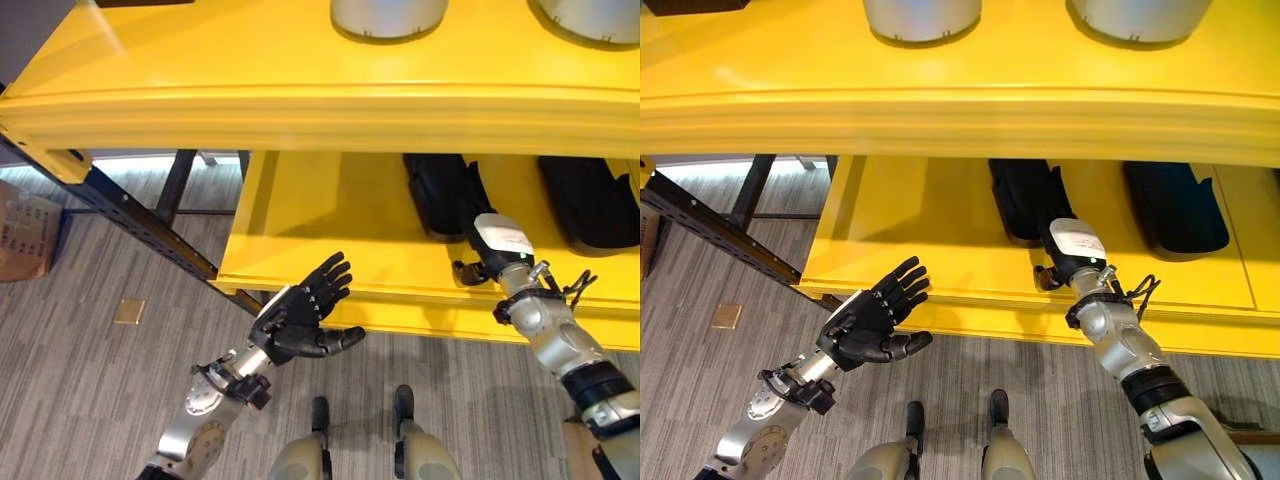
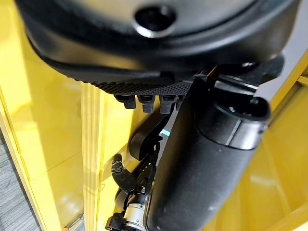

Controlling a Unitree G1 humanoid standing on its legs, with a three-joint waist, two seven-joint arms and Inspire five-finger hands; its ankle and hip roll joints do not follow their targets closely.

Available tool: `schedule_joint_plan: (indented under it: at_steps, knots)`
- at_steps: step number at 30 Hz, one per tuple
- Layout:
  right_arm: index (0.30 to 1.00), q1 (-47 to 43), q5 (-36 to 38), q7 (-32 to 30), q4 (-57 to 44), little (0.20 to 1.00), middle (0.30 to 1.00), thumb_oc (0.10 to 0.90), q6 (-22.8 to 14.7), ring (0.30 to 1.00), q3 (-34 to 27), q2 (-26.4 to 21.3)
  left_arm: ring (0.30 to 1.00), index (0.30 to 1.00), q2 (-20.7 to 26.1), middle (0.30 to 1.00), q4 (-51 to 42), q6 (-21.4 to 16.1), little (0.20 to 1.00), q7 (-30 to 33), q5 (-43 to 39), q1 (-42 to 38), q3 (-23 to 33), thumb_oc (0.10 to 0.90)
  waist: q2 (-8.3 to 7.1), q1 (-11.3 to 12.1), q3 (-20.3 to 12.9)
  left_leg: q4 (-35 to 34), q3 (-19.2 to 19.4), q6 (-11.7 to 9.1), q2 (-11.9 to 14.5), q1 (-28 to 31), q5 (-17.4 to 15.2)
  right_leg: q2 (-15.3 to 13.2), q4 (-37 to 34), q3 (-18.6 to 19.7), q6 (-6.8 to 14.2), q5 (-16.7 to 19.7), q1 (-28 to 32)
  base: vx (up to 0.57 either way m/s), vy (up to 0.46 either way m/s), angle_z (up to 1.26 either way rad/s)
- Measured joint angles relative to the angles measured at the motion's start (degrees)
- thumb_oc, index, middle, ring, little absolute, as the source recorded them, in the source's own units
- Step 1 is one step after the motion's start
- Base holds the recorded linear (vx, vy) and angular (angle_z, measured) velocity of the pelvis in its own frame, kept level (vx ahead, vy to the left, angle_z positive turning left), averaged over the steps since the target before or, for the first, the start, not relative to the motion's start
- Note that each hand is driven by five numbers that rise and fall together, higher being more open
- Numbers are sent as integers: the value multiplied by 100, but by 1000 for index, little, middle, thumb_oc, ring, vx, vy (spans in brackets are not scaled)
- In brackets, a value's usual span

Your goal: Move parts from the plastic box to the shelf.

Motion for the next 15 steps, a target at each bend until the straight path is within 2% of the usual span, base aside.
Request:
schedule_joint_plan:
  at_steps: [3,11,15]
  knots:
    - [1000,14,116,-2,-34,1000,1000,900,-58,1000,-8,177,1000,1000,-4,1000,-1,0,1000,1,1,32,-3,900,3,0,-2,0,5,-1,1,8,-1,2,0,18,-2,2,0,0,0,0]
    - [1000,16,115,-13,-35,1000,1000,900,-152,1000,-6,277,1000,1000,-29,1000,-1,-1,1000,1,1,44,-5,900,34,1,-20,-1,26,-1,0,19,-7,4,0,67,-5,1,-4,0,0,0]
    - [1000,20,112,-309,-35,1000,1000,900,-180,1000,-5,381,1000,1000,-144,1000,-1,-2,1000,6,2,61,-7,900,63,0,-38,-1,91,3,0,28,-22,4,0,93,-5,1,-11,8,11,-3]
